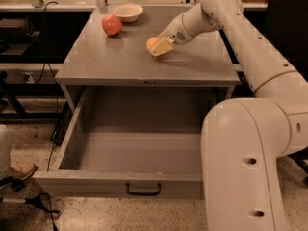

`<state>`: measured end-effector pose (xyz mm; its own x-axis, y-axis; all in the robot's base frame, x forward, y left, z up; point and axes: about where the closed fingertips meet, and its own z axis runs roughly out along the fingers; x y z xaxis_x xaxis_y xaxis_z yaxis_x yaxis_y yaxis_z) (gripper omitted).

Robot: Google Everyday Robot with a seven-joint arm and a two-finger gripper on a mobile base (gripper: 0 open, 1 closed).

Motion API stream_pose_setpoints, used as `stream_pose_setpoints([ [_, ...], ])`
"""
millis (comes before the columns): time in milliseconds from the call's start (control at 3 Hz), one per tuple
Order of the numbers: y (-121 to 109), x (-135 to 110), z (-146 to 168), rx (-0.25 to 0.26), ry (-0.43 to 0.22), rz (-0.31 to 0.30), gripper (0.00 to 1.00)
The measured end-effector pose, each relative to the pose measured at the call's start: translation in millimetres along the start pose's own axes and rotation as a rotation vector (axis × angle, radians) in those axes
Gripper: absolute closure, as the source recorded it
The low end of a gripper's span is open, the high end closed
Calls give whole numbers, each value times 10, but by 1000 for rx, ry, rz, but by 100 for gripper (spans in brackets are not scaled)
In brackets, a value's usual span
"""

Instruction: Pick orange from top drawer and place on counter

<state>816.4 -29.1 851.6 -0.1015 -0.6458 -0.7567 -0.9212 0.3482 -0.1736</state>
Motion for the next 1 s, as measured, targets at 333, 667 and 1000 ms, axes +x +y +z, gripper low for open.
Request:
stream_pose_setpoints([
  [333,29,35,-14,-19,24,4,51],
  [667,34,50,-27,-26,26,6,29],
  [1000,25,71,-86,-22,26,10,6],
])
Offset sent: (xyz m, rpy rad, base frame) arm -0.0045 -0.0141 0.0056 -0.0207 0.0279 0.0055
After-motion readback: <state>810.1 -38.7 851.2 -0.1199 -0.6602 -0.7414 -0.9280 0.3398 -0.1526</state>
